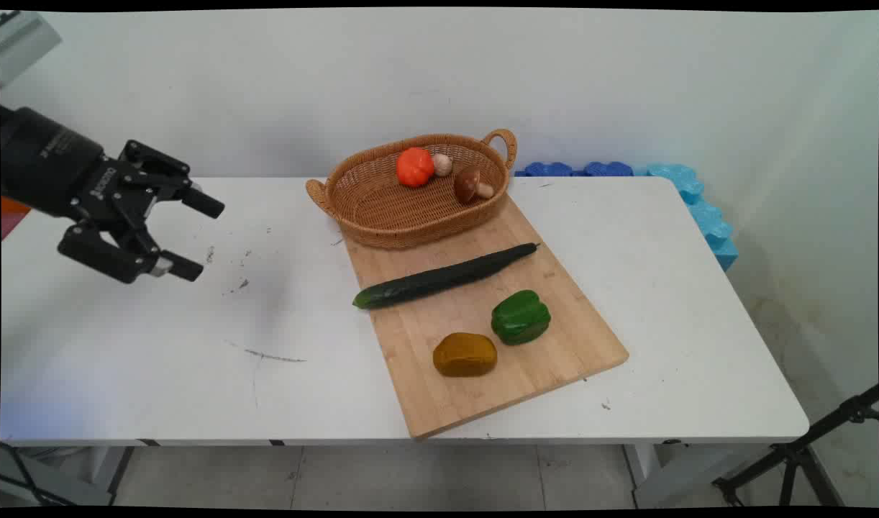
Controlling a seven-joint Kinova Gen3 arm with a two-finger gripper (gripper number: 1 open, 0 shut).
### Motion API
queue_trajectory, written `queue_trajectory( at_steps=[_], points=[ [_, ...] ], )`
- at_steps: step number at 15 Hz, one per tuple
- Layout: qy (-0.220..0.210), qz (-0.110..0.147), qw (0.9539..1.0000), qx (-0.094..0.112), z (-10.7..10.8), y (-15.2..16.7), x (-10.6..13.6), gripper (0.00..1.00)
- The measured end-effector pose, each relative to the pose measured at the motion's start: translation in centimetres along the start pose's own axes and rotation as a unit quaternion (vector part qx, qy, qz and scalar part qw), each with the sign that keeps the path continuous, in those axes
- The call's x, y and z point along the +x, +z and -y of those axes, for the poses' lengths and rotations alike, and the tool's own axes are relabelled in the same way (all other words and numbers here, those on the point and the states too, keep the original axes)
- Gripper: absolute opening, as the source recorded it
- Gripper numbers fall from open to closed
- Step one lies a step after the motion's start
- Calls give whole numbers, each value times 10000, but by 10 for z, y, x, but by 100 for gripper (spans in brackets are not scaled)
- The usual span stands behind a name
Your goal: Pick up the cucumber from the cutting board
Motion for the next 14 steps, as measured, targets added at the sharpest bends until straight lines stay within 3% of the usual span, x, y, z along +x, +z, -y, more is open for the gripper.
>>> queue_trajectory(
  at_steps=[4, 8, 14],
  points=[
    [-80, -26, 9999, 94, 5, 7, 14, 100],
    [-213, 86, 9994, 271, 15, 23, 46, 100],
    [-469, 539, 9962, 502, 36, 72, 96, 100]
  ],
)
